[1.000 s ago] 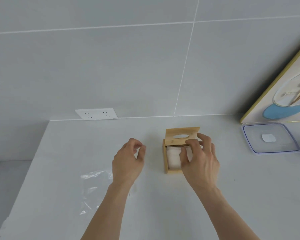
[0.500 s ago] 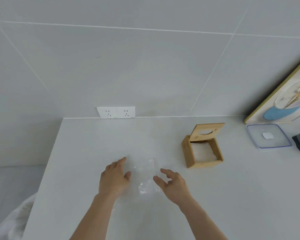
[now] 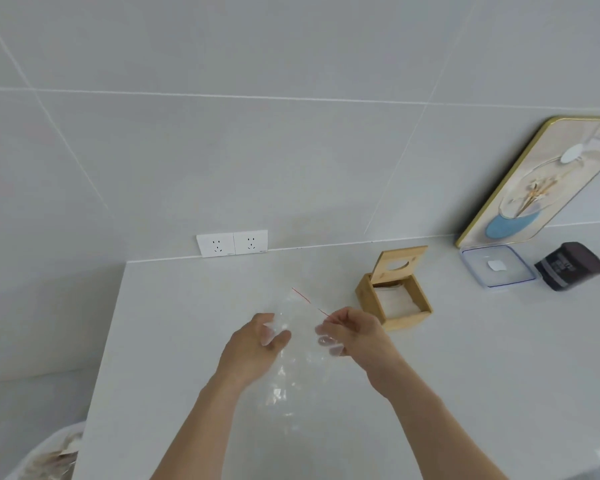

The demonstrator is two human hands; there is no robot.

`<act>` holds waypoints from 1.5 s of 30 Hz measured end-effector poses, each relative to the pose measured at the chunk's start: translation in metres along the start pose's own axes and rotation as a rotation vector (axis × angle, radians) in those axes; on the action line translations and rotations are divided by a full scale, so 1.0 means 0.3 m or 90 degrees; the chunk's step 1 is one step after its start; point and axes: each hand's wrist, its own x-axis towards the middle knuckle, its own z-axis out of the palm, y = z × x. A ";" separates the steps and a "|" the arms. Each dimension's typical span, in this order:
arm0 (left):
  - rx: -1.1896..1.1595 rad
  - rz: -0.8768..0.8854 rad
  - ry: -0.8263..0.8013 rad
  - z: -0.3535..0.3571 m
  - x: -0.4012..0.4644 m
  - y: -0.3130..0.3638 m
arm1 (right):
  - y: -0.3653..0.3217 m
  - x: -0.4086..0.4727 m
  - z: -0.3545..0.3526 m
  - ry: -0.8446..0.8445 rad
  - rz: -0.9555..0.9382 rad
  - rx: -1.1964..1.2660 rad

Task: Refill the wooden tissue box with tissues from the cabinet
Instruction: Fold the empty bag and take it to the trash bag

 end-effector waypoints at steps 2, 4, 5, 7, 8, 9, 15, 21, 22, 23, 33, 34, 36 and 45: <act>-0.093 0.010 0.019 -0.009 -0.014 0.061 | -0.065 -0.012 -0.031 0.031 -0.035 0.095; -0.226 0.024 0.042 -0.012 -0.037 0.121 | -0.104 -0.021 -0.069 0.075 -0.048 0.235; -0.290 0.032 0.052 -0.010 -0.048 0.150 | -0.114 -0.026 -0.088 0.081 -0.042 0.274; -0.370 0.044 0.074 -0.005 -0.069 0.210 | -0.118 -0.051 -0.118 0.032 -0.010 0.224; -0.399 0.046 0.083 0.000 -0.079 0.237 | -0.111 -0.065 -0.128 -0.002 0.014 0.171; -0.425 0.047 0.090 0.006 -0.091 0.266 | -0.100 -0.076 -0.134 -0.030 0.037 0.133; -0.365 0.017 0.114 0.073 -0.149 0.348 | -0.061 -0.101 -0.210 0.016 0.050 0.220; -0.235 0.130 0.212 0.140 -0.208 0.390 | -0.090 -0.131 -0.321 0.035 0.025 0.264; -0.209 0.181 0.242 0.147 -0.221 0.406 | -0.097 -0.135 -0.340 0.033 0.019 0.273; -0.186 0.231 0.252 0.150 -0.232 0.422 | -0.104 -0.137 -0.359 0.027 0.012 0.281; -0.357 0.234 0.206 0.201 -0.301 0.579 | -0.172 -0.168 -0.500 -0.053 -0.141 0.157; -0.379 0.228 0.205 0.212 -0.304 0.585 | -0.166 -0.170 -0.505 -0.100 -0.146 0.149; -0.419 0.218 0.186 0.235 -0.313 0.593 | -0.143 -0.155 -0.511 -0.160 -0.151 0.154; -0.428 0.135 0.218 0.298 -0.330 0.564 | -0.087 -0.100 -0.494 -0.002 -0.093 0.228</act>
